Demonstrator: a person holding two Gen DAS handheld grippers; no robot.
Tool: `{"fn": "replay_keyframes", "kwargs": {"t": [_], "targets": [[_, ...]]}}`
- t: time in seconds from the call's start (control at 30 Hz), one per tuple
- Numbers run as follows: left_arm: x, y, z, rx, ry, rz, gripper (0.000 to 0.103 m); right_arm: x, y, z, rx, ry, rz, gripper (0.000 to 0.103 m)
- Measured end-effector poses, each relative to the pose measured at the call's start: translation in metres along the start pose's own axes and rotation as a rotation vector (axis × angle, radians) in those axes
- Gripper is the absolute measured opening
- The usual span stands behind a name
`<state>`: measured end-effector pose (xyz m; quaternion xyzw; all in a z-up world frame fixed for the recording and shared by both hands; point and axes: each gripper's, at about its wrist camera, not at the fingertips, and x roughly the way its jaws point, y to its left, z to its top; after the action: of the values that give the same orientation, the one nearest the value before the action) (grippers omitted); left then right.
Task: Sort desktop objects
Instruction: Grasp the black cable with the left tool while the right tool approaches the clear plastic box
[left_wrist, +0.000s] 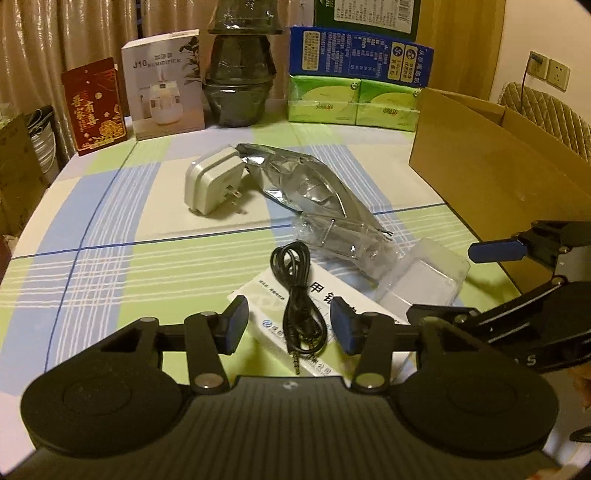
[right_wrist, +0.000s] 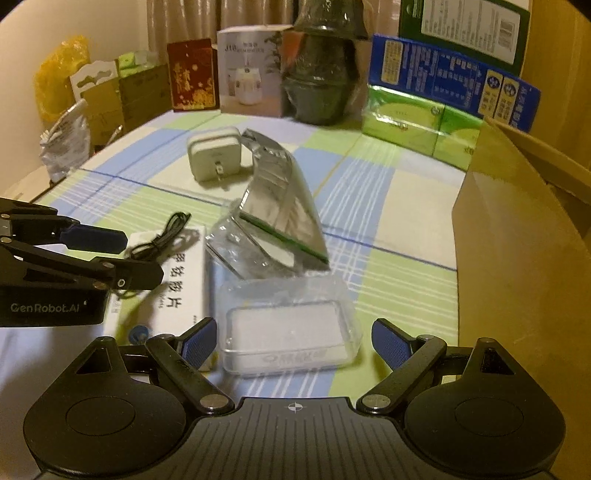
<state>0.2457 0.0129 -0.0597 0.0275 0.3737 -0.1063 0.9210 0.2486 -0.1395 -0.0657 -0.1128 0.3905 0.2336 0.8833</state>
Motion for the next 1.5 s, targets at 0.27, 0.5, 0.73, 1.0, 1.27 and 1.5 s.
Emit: {"fn": "replay_keyframes", "kwargs": {"t": [0.27, 0.5, 0.73, 1.0, 1.27, 1.5], "targets": [[0.007, -0.005, 0.000, 0.025, 0.009, 0.003, 0.043, 0.007, 0.000, 0.002, -0.017, 0.005, 0.010, 0.088], [0.008, -0.007, 0.000, 0.042, 0.008, 0.006, 0.035, 0.016, -0.003, 0.003, 0.018, 0.035, 0.026, 0.086], [0.005, -0.010, -0.002, 0.054, 0.008, 0.002, 0.021, 0.008, -0.005, -0.001, 0.074, 0.033, 0.002, 0.084], [-0.007, -0.007, -0.011, 0.025, 0.011, 0.008, 0.019, -0.012, 0.001, -0.013, 0.120, 0.014, -0.015, 0.084], [-0.029, -0.013, -0.027, 0.029, 0.017, 0.010, 0.018, -0.035, 0.009, -0.028, 0.155, -0.020, -0.034, 0.084], [-0.041, -0.018, -0.036, 0.011, 0.009, 0.013, 0.018, -0.050, 0.017, -0.045, 0.171, -0.021, -0.041, 0.084]]}}
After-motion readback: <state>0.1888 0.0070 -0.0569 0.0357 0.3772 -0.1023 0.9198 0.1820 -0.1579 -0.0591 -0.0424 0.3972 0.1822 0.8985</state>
